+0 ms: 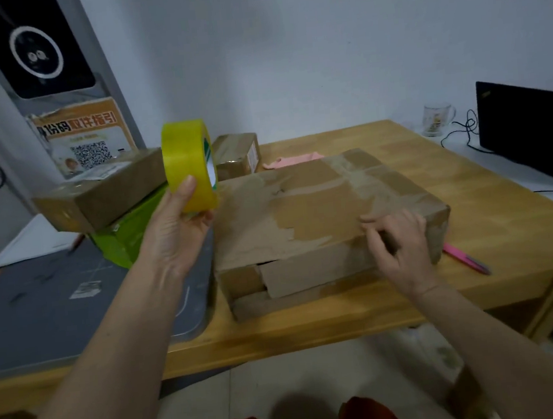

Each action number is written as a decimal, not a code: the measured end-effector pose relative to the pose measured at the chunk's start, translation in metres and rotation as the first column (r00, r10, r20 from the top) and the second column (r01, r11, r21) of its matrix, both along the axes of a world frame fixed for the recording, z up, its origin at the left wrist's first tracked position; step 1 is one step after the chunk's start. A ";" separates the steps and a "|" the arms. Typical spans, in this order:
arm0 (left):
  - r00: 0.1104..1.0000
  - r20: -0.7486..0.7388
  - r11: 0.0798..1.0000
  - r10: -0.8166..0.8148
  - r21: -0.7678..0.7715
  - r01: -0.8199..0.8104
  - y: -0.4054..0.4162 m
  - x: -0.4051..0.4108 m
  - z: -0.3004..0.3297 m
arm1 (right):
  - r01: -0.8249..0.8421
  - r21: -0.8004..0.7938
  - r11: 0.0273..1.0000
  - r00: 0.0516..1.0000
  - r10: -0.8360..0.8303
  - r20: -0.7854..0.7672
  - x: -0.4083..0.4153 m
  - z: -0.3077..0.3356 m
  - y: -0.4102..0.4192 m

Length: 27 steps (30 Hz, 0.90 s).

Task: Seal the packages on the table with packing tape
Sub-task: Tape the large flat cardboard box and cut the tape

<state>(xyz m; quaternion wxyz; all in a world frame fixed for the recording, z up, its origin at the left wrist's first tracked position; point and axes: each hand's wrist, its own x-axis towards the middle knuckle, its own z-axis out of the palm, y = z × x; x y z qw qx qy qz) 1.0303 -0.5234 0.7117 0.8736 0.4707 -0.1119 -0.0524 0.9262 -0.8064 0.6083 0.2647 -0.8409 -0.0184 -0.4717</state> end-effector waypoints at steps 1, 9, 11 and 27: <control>1.000 0.001 1.000 0.001 -0.004 -0.001 0.003 0.000 -0.002 | 0.011 0.054 0.998 1.000 -0.011 -0.017 0.004 0.004 -0.007; 0.999 -0.047 1.000 0.007 -0.002 -0.008 0.013 -0.011 -0.016 | 0.133 -0.048 0.990 0.929 -0.142 -0.343 0.010 0.022 0.006; 0.998 -0.060 1.000 0.005 0.010 -0.004 0.012 -0.013 -0.020 | -0.042 -0.335 0.941 0.934 -0.082 -0.349 0.004 0.013 0.032; 0.989 -0.075 0.992 -0.126 0.016 0.128 -0.002 -0.043 -0.032 | 0.002 -0.444 0.896 0.953 -0.137 -0.272 0.021 0.008 0.058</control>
